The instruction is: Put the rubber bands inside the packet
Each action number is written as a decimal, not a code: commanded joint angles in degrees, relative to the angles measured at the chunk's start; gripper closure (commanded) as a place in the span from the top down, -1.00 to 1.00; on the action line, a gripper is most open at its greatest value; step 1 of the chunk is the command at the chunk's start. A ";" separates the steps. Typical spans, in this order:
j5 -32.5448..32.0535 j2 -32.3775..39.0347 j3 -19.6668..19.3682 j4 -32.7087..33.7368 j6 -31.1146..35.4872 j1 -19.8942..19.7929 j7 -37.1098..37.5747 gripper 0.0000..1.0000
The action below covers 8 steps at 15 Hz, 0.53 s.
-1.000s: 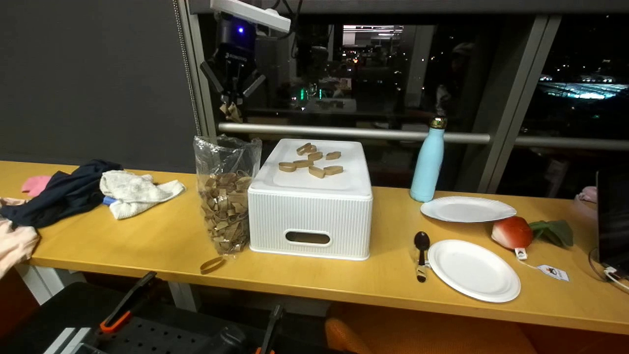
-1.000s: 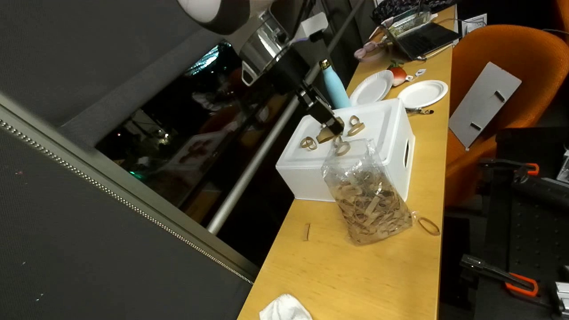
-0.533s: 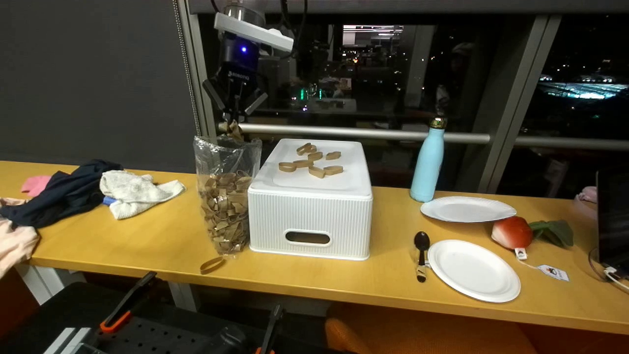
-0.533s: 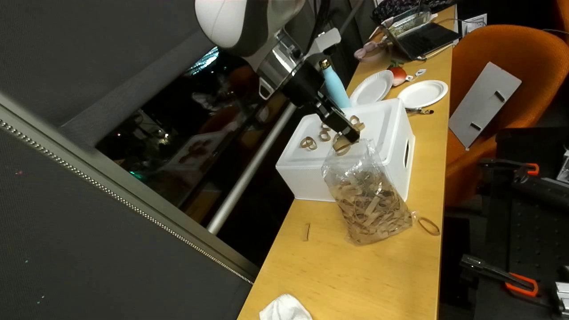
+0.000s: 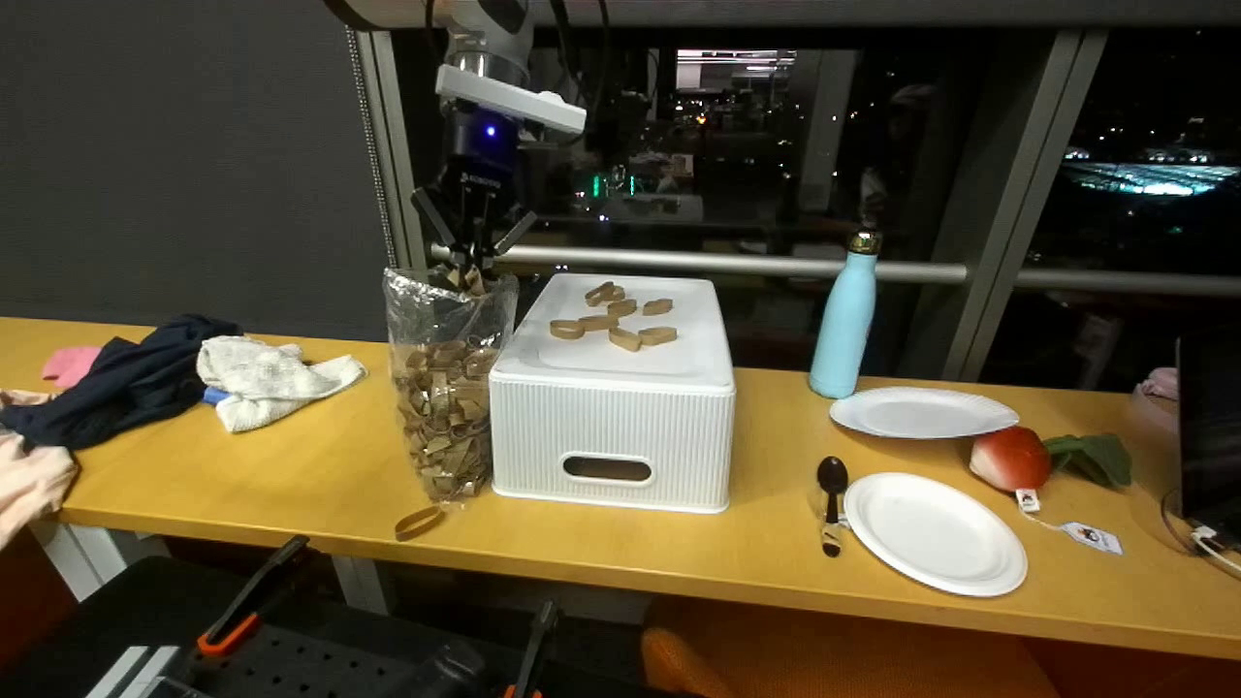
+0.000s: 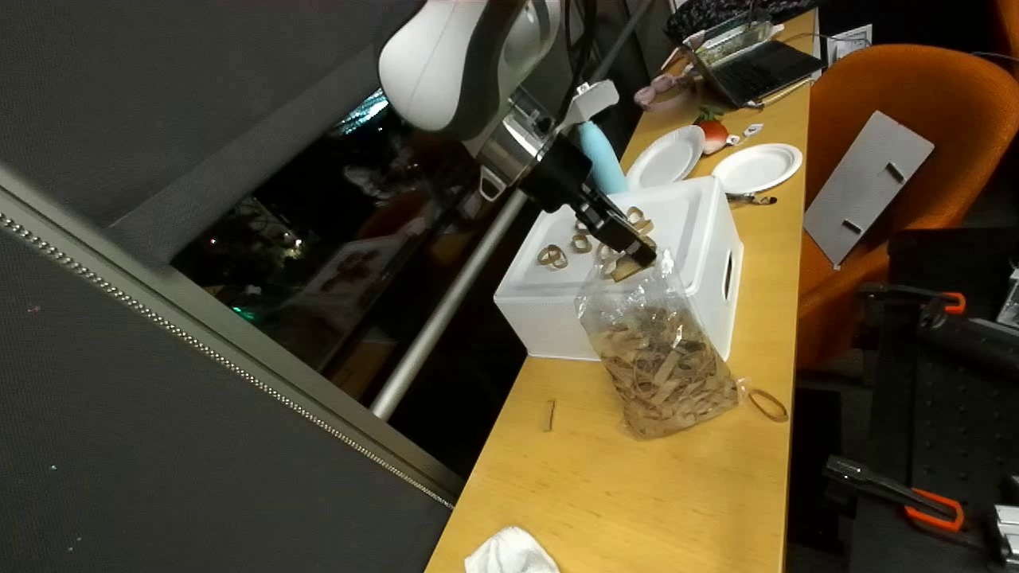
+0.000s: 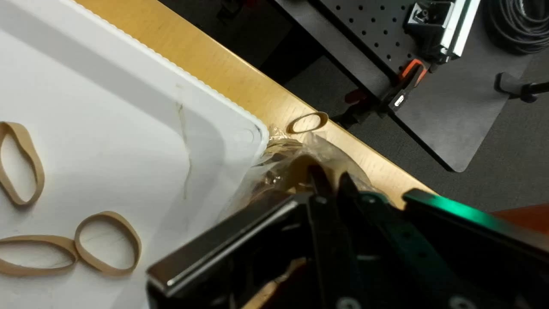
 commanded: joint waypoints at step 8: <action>-5.02 -2.09 1.11 -1.46 4.49 0.34 -1.03 0.77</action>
